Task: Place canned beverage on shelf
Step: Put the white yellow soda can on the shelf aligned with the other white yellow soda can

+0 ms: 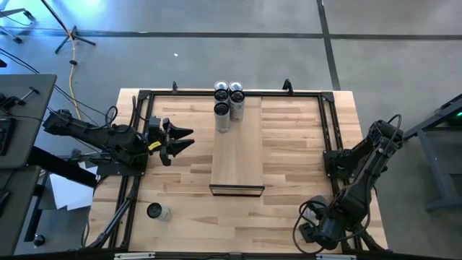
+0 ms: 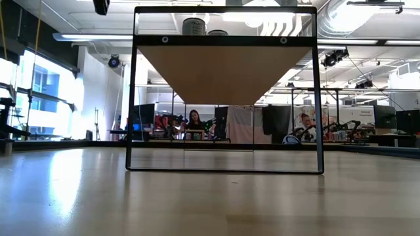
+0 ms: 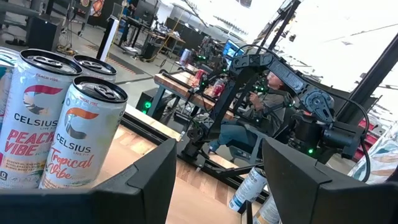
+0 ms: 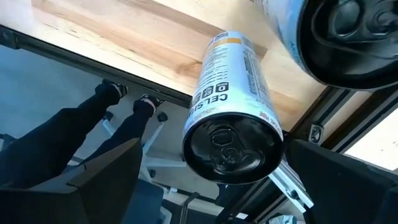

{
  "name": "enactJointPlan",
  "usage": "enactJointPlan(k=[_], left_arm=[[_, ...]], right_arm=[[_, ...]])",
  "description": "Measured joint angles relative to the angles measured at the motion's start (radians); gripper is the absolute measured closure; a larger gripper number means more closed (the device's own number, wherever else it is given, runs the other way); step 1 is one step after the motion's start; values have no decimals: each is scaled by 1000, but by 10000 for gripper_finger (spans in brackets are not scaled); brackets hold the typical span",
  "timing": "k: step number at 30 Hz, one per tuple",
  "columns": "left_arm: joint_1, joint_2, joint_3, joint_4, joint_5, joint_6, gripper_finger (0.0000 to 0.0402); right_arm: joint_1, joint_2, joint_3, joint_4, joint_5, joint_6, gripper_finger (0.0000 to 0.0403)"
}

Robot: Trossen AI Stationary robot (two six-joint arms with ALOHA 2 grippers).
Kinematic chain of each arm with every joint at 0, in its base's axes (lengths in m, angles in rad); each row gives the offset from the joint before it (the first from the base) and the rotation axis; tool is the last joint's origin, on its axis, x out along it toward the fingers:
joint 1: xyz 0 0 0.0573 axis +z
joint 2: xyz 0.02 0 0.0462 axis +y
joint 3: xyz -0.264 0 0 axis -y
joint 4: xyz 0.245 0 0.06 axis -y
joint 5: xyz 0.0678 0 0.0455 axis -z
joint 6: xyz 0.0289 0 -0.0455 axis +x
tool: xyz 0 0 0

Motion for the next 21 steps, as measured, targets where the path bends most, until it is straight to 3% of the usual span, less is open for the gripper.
enactJointPlan(k=[8,21], left_arm=[[0,0,0,0,0,-1,192],[0,0,0,0,0,-1,192]], right_arm=[[2,7,0,-16,-59,1,6],[6,74,0,7,-34,-17,6]])
